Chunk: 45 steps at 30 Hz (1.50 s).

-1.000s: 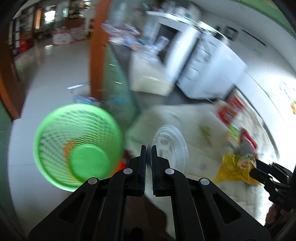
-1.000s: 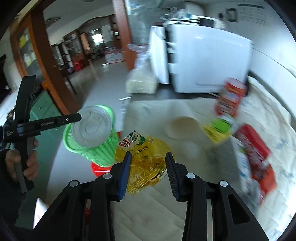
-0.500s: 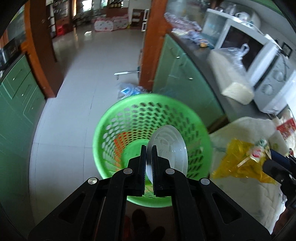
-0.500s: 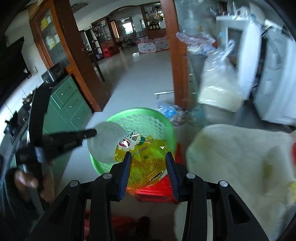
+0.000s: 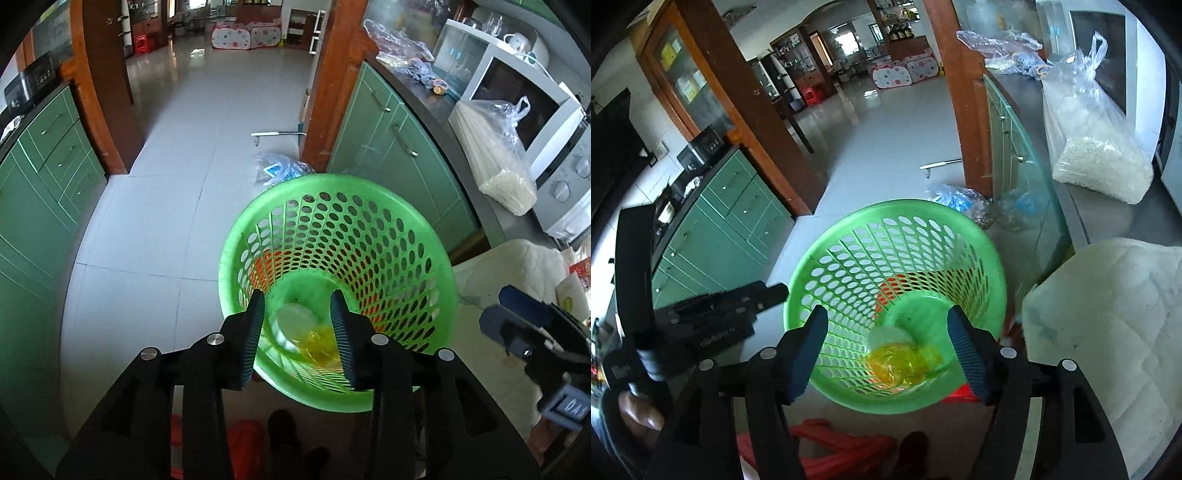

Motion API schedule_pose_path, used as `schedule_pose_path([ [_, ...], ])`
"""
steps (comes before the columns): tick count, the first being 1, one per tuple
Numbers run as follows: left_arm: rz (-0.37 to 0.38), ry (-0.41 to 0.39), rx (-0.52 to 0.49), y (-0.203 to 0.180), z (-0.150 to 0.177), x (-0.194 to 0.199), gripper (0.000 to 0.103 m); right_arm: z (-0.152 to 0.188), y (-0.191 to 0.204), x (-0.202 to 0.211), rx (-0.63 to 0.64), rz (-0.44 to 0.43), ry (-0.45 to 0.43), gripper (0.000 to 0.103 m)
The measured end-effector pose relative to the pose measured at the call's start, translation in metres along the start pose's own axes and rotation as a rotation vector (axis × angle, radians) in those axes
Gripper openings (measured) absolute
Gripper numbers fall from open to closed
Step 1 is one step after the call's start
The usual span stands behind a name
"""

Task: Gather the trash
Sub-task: 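Carry lid and yellow bag to the green basket and release both, then grasp the paper cup with the left tool while the right tool grasps the grey tissue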

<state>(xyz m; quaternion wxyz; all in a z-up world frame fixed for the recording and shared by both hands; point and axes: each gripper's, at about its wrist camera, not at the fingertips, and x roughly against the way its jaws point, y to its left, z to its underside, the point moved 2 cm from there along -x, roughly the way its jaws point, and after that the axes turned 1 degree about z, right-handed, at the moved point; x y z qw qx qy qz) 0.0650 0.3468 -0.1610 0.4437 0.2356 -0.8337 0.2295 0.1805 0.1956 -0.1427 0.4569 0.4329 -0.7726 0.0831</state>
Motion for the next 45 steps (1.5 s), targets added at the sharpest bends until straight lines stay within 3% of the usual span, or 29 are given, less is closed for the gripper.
schedule_pose_path([
  [2,0.005,-0.018,0.000,-0.006,0.000,0.009,0.047,0.004,-0.001,0.012,0.004,0.004,-0.013,0.067],
  [9,0.046,-0.090,-0.036,-0.038,0.004,0.045,0.060,0.028,-0.019,0.069,-0.011,0.046,-0.053,0.073],
  [23,0.169,-0.134,-0.155,-0.134,0.036,0.095,0.071,0.113,-0.081,0.202,-0.012,0.363,-0.151,0.085],
  [31,0.216,-0.119,-0.218,-0.176,0.056,0.106,0.073,0.173,-0.151,0.269,-0.142,0.548,-0.165,0.087],
  [40,0.245,-0.098,-0.265,-0.207,0.071,0.108,0.076,0.225,-0.222,0.295,-0.270,0.675,-0.112,0.089],
  [45,0.259,-0.086,-0.292,-0.225,0.075,0.109,0.080,0.237,-0.244,0.294,-0.316,0.656,-0.103,0.089],
])
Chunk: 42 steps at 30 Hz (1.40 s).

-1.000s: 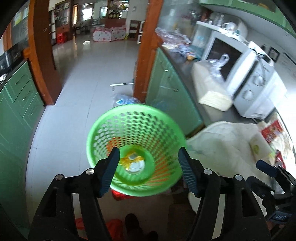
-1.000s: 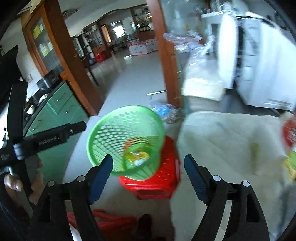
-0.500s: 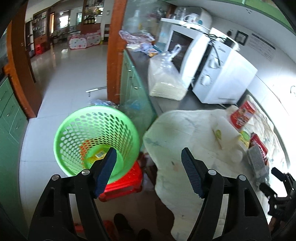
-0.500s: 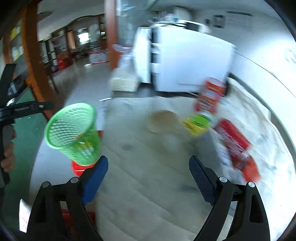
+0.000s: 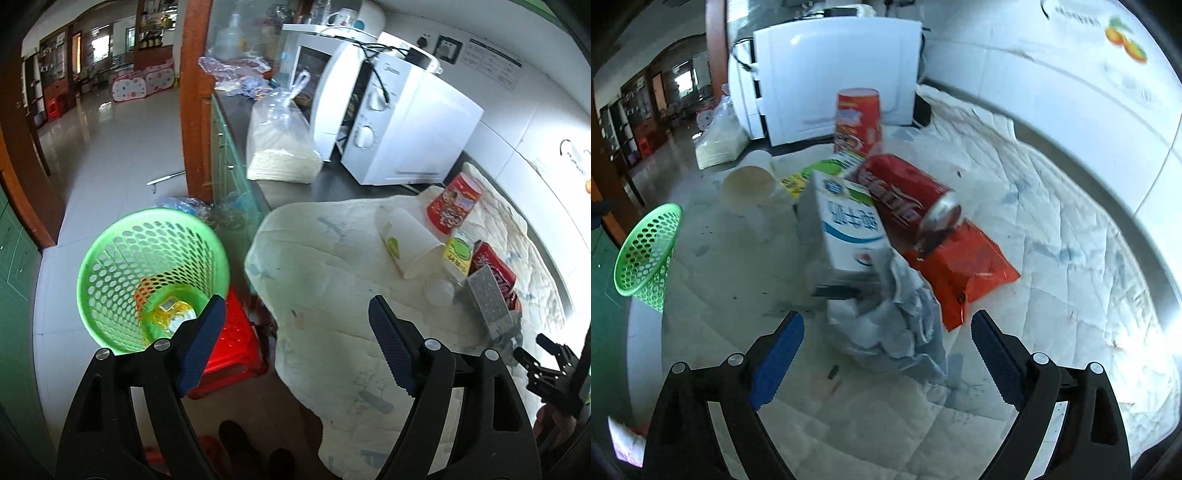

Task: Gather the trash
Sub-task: 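Grasp the paper cup with the left tool while the right tool grasps the grey tissue, then carry cup and tissue to the green basket and release both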

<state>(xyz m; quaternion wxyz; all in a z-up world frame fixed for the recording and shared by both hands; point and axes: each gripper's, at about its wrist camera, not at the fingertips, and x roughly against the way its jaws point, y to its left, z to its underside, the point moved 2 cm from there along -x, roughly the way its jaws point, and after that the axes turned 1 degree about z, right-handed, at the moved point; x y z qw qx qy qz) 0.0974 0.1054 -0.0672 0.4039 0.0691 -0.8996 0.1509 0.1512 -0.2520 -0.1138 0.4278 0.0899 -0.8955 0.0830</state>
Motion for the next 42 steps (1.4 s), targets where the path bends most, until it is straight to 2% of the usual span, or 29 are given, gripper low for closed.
schedule_pose_path([
  [7,0.025,0.025,-0.035,-0.028,-0.005,-0.011,0.085,0.001,-0.004,-0.022,0.007,-0.053,0.033,0.089],
  [12,0.043,0.046,-0.054,-0.048,-0.010,-0.021,0.089,0.003,-0.003,-0.032,0.021,-0.049,0.049,0.088],
  [17,0.058,0.066,-0.071,-0.075,-0.026,-0.038,0.095,0.005,-0.004,-0.035,0.002,-0.074,0.057,0.066],
  [20,0.066,0.088,-0.075,-0.092,-0.037,-0.053,0.095,0.008,-0.004,-0.032,-0.012,-0.090,0.047,0.059],
  [28,0.087,0.185,0.004,-0.123,-0.063,-0.111,0.095,0.008,-0.007,-0.022,-0.051,-0.110,0.018,0.045],
  [37,0.095,0.319,0.118,-0.135,-0.071,-0.168,0.093,0.014,-0.014,-0.015,-0.085,-0.123,0.010,0.040],
  [42,0.111,0.354,0.149,-0.136,-0.067,-0.181,0.082,0.015,-0.014,-0.011,-0.077,-0.116,0.009,0.038],
])
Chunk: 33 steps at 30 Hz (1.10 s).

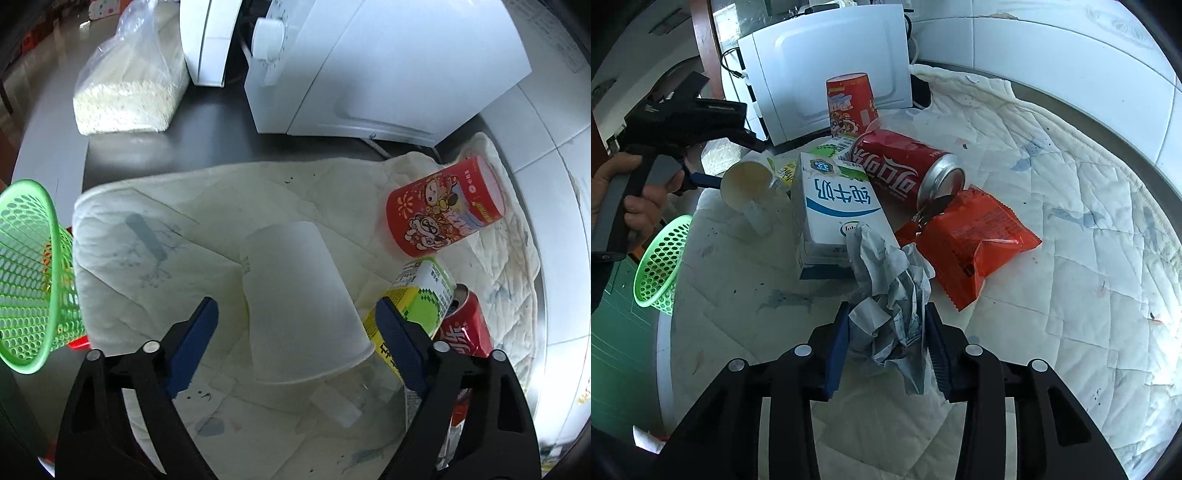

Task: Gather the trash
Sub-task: 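Carry cup and tissue to the green basket and release both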

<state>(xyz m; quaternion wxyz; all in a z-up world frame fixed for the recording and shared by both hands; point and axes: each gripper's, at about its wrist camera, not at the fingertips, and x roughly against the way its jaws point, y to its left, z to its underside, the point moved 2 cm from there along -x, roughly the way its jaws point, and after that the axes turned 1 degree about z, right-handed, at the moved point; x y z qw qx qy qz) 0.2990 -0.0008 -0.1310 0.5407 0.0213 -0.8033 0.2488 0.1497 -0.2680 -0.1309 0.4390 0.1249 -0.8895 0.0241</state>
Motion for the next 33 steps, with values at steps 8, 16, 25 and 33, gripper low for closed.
schedule_pose_path([
  [8,0.061,0.024,0.023,0.004,0.008,-0.006,0.066,0.003,0.003,0.008,-0.003,0.001,-0.004,0.035],
  [16,0.078,-0.073,-0.030,0.012,0.023,0.042,0.065,0.003,0.016,0.027,0.007,-0.014,-0.033,0.032],
  [25,0.072,-0.188,-0.020,0.066,0.040,0.109,0.065,-0.004,0.054,0.049,0.065,-0.079,-0.070,0.031],
  [33,-0.008,-0.292,0.087,0.153,0.051,0.163,0.065,-0.021,0.112,0.050,0.176,-0.182,-0.082,0.030],
])
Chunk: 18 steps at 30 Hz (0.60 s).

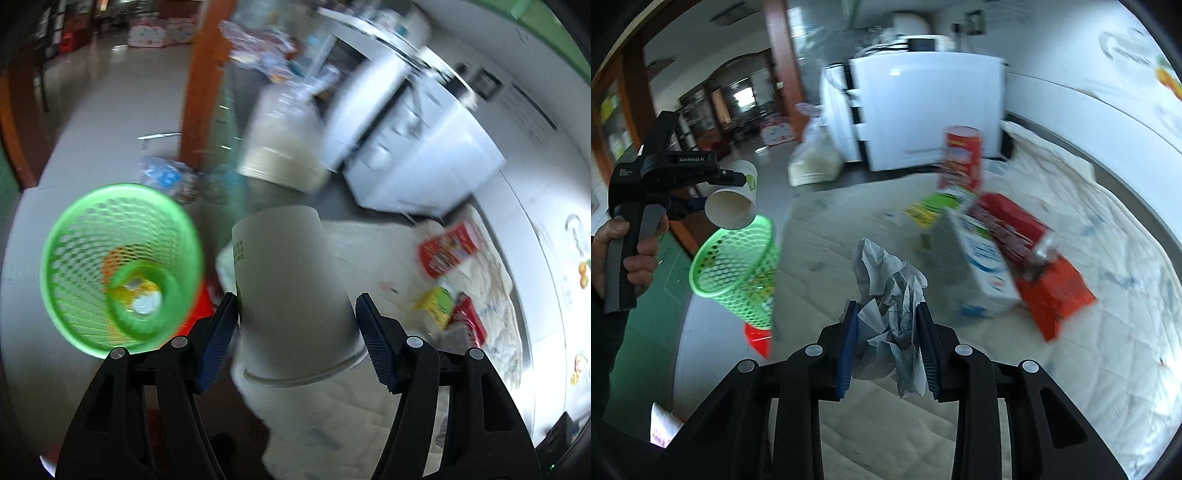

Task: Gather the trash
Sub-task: 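Carry cup and tissue to the green basket and release both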

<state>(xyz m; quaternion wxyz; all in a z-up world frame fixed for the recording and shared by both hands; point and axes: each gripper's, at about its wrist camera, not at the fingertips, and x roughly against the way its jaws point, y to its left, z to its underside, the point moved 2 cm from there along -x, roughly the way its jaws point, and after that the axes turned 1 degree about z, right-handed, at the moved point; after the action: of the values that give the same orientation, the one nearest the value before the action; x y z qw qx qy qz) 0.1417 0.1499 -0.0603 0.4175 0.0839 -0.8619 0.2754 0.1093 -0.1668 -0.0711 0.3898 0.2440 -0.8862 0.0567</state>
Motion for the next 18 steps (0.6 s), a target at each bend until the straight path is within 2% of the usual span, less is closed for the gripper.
schedule_pose_path([
  [5,-0.083,-0.049,0.080,0.062,-0.012,0.020,0.065,-0.026,0.047,-0.024,0.079,-0.106,-0.002,0.030],
  [9,-0.148,-0.060,0.131,0.108,-0.016,0.024,0.065,-0.048,0.092,-0.050,0.138,-0.192,0.004,0.030],
  [14,-0.208,-0.051,0.186,0.156,-0.019,0.018,0.065,-0.069,0.144,-0.083,0.197,-0.262,0.026,0.030],
  [18,-0.237,-0.023,0.213,0.180,-0.018,0.006,0.065,-0.086,0.186,-0.118,0.219,-0.321,0.046,0.030],
])
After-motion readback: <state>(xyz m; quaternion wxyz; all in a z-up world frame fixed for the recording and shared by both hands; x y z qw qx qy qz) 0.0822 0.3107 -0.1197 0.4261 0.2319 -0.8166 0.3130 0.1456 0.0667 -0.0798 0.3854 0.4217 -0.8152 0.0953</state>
